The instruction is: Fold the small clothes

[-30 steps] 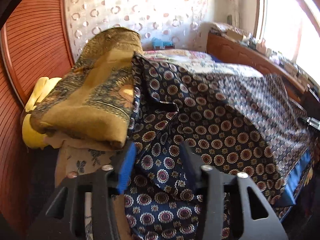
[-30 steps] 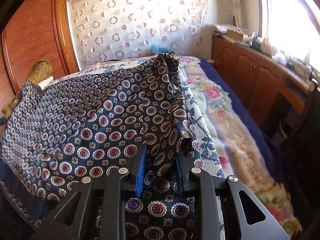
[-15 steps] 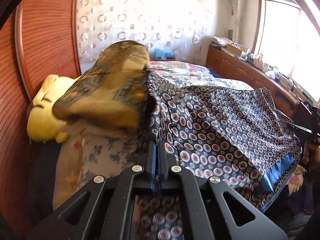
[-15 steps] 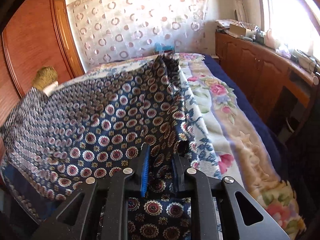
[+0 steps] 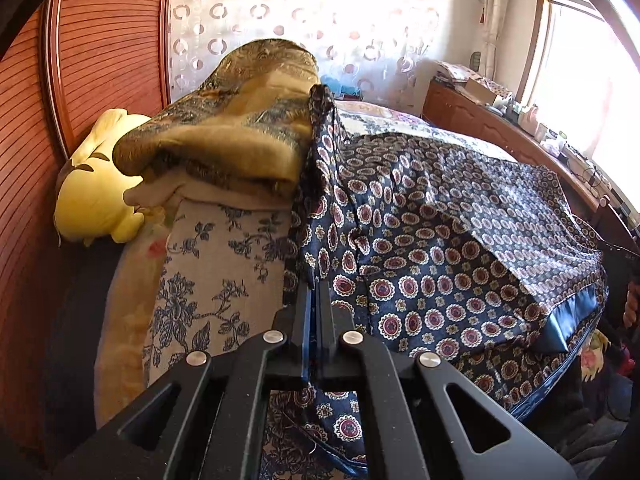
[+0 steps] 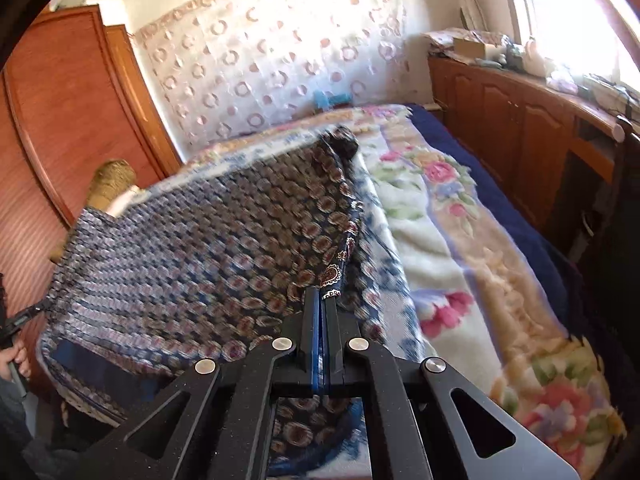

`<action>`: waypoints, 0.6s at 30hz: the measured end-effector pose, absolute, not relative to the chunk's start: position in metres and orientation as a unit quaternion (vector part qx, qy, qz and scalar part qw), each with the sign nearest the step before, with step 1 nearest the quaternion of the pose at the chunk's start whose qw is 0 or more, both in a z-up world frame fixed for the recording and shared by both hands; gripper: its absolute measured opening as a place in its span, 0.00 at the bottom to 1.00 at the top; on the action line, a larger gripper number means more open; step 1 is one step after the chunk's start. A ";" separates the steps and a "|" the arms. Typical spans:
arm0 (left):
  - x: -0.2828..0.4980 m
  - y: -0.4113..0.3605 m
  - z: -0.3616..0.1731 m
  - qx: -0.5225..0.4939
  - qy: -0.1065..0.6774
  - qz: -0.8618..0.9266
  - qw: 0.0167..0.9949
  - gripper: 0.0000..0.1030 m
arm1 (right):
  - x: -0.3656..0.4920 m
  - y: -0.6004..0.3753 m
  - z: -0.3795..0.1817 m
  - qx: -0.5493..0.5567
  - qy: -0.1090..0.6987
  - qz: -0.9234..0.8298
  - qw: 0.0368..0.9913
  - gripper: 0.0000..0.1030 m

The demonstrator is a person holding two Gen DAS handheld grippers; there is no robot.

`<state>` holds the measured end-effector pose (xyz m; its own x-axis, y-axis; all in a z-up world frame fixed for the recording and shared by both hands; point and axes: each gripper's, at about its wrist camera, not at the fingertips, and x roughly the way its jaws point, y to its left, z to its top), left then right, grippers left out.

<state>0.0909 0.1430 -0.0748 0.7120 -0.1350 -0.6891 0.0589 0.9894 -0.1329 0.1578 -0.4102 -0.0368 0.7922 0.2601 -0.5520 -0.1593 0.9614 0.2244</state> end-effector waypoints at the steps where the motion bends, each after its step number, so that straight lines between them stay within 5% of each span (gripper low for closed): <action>1: 0.092 0.143 -0.075 -0.051 0.377 -0.052 0.923 0.02 | 0.158 -0.410 -0.039 0.079 0.305 0.109 0.943 0.01; 5: 0.091 0.143 -0.077 -0.051 0.379 -0.049 0.923 0.02 | 0.153 -0.408 -0.034 0.071 0.303 0.103 0.945 0.01; 11: 0.090 0.139 -0.077 -0.049 0.380 -0.056 0.922 0.05 | 0.136 -0.392 -0.019 0.038 0.278 0.091 0.955 0.25; 12: 0.089 0.139 -0.077 -0.047 0.380 -0.054 0.922 0.10 | 0.132 -0.388 -0.016 0.031 0.272 0.090 0.958 0.32; 14: 0.088 0.138 -0.073 -0.045 0.374 -0.056 0.925 0.36 | 0.124 -0.379 -0.011 0.021 0.262 0.096 0.960 0.39; 18: 0.090 0.141 -0.071 -0.050 0.371 -0.058 0.925 0.47 | 0.117 -0.354 -0.010 0.006 0.258 0.129 0.958 0.48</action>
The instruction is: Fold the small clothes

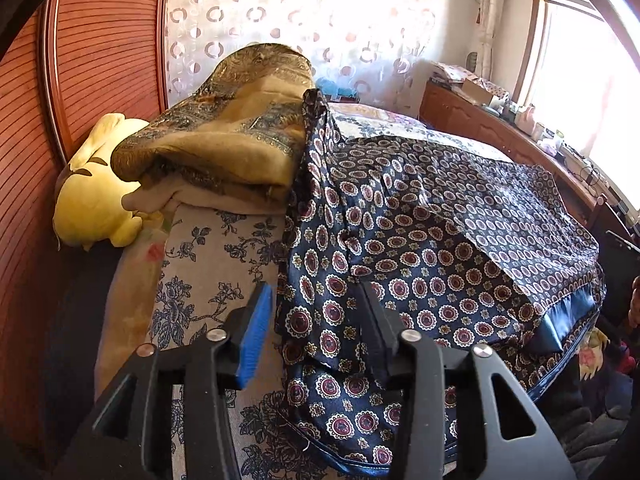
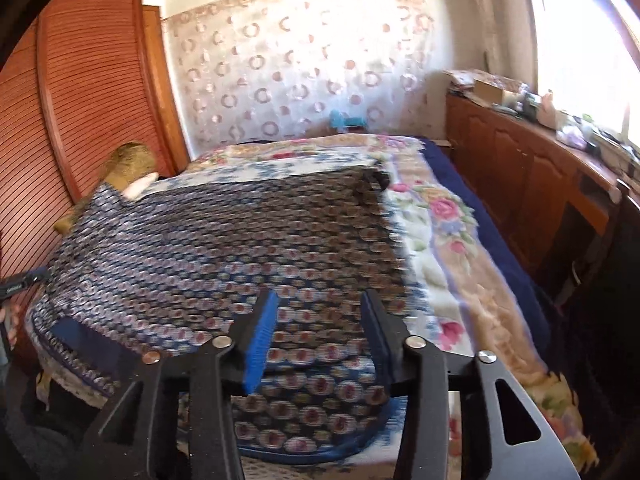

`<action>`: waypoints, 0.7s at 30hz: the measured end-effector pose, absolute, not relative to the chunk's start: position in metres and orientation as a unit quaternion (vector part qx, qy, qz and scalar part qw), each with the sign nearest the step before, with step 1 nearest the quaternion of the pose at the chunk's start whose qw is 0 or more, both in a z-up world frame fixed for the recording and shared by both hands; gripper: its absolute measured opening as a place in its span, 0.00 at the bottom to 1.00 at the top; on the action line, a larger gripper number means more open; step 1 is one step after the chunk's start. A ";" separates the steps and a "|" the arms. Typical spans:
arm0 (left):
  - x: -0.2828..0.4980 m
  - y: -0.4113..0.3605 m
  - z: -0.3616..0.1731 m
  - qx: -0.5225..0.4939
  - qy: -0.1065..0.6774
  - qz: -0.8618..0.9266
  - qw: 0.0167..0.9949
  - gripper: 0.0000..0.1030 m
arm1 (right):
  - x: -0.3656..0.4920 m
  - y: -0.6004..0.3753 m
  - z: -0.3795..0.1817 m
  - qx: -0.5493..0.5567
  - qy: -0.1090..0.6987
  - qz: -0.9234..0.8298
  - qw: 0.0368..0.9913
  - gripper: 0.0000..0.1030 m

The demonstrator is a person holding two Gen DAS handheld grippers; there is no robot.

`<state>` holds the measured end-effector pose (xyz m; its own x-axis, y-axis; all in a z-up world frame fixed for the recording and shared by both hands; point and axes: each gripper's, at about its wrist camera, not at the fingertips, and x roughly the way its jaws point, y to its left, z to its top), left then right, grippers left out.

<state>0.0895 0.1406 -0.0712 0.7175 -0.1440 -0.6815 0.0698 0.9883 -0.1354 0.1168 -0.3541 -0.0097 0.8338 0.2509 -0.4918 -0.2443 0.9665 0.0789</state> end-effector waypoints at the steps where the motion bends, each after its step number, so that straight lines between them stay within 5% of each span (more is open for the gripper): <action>1: 0.091 0.142 -0.073 -0.052 0.373 -0.054 0.925 0.47 | 0.117 -0.347 -0.011 0.002 0.258 0.140 0.956 0.49; 21: 0.104 0.142 -0.091 -0.050 0.397 -0.040 0.915 0.47 | 0.146 -0.240 -0.058 -0.074 0.308 0.241 0.917 0.54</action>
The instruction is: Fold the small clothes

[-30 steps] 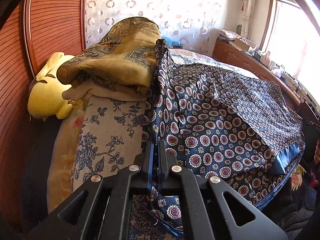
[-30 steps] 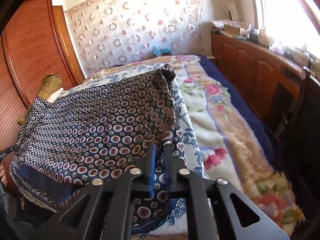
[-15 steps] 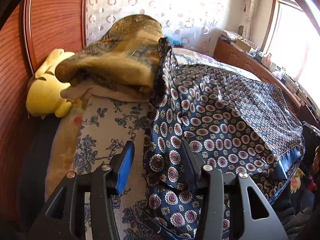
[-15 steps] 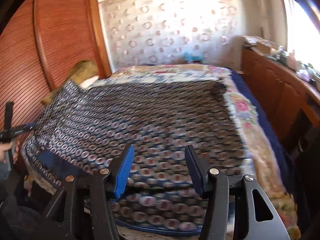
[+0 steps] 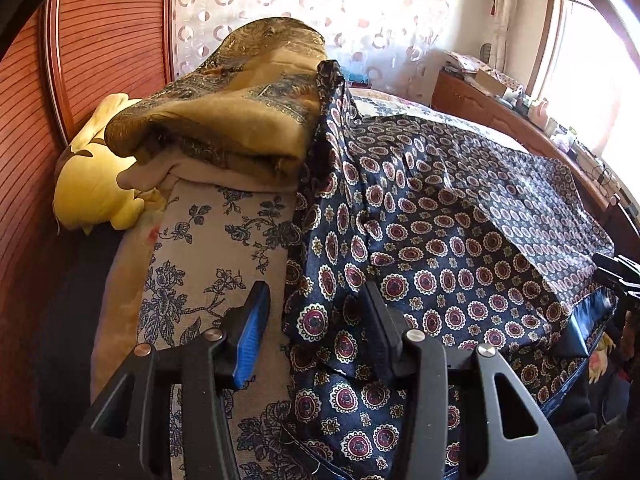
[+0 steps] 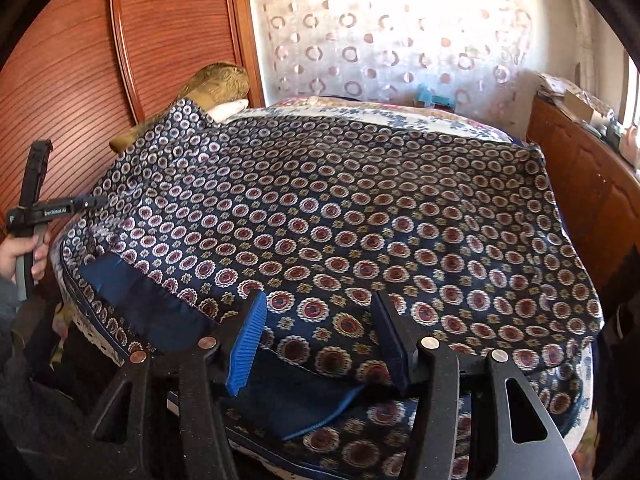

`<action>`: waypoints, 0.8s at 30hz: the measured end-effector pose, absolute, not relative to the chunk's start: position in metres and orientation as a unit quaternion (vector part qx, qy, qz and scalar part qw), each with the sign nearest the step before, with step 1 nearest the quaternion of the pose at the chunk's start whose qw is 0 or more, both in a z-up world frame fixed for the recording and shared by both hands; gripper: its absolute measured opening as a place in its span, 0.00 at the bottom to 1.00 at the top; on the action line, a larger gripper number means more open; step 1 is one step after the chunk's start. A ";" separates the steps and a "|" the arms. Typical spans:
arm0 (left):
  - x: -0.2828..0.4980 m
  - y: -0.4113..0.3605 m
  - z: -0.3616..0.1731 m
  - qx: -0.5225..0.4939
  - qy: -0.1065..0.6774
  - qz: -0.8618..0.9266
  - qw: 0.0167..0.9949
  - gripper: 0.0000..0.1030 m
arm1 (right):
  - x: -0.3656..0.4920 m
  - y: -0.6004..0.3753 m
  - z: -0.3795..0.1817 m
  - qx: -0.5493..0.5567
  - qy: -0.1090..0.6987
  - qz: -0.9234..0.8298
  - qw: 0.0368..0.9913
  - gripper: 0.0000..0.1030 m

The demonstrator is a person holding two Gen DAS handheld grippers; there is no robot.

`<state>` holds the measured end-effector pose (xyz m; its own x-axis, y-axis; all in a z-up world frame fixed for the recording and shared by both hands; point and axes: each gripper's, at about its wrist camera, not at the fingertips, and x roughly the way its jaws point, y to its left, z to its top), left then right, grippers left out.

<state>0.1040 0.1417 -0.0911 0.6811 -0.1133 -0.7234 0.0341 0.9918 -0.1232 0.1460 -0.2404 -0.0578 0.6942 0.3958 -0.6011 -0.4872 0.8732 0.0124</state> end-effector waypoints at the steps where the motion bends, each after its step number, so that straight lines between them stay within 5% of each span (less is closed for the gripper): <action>1: 0.104 0.141 -0.091 -0.047 0.397 -0.039 0.916 0.47 | 0.147 -0.239 -0.059 -0.077 0.310 0.239 0.917 0.55; 9: 0.102 0.138 -0.092 -0.039 0.395 -0.036 0.917 0.47 | 0.154 -0.229 -0.071 -0.088 0.316 0.230 0.916 0.57; 15: 0.098 0.132 -0.091 -0.039 0.400 -0.064 0.913 0.06 | 0.153 -0.227 -0.074 -0.088 0.311 0.230 0.918 0.60; 24: 0.083 0.087 -0.016 -0.017 0.321 -0.141 0.936 0.03 | 0.149 -0.240 -0.074 -0.063 0.303 0.235 0.921 0.60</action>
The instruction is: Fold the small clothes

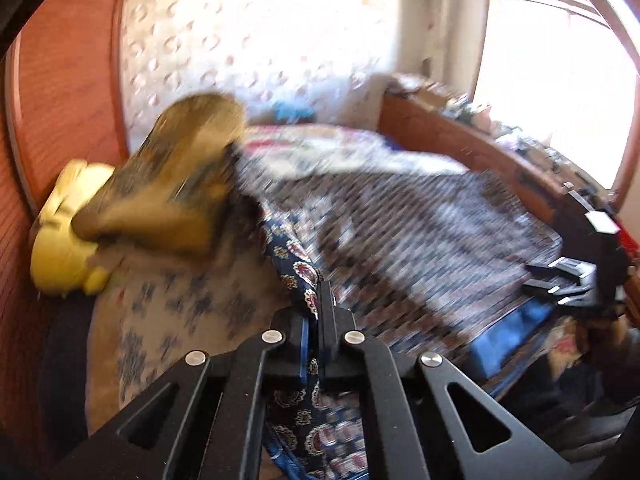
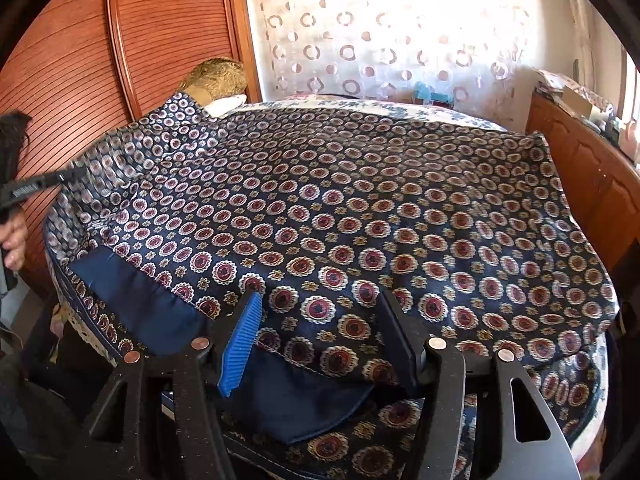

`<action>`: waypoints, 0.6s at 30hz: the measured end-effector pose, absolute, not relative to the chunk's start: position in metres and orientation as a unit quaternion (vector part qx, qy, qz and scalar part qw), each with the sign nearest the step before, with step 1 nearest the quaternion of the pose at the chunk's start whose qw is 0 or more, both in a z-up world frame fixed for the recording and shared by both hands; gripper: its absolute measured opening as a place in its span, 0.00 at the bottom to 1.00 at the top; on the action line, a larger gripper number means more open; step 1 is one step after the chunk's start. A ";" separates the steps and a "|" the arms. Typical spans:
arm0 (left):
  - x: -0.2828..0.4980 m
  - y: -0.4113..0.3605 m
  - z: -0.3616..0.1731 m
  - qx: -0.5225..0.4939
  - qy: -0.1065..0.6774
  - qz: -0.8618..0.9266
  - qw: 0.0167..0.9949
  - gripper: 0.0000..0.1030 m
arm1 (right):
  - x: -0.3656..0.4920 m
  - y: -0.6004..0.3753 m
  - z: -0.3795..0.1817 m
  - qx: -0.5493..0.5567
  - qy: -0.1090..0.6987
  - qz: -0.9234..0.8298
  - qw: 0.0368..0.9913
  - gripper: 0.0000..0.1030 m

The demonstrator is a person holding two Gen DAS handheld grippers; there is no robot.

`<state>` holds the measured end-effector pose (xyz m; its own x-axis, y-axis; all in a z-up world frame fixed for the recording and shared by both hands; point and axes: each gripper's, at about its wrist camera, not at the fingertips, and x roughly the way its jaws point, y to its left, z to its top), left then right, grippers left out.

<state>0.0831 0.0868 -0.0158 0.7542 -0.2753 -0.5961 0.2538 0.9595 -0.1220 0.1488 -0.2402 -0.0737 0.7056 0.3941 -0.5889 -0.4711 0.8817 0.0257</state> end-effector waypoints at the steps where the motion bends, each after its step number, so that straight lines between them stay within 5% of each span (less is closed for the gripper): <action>1: 0.085 0.079 -0.007 -0.011 0.314 -0.152 0.937 0.03 | 0.147 -0.244 -0.073 -0.061 0.300 0.231 0.923 0.60; 18: 0.153 -0.152 0.079 0.102 0.271 -0.356 0.889 0.03 | 0.108 -0.353 -0.058 0.018 0.259 0.156 0.953 0.60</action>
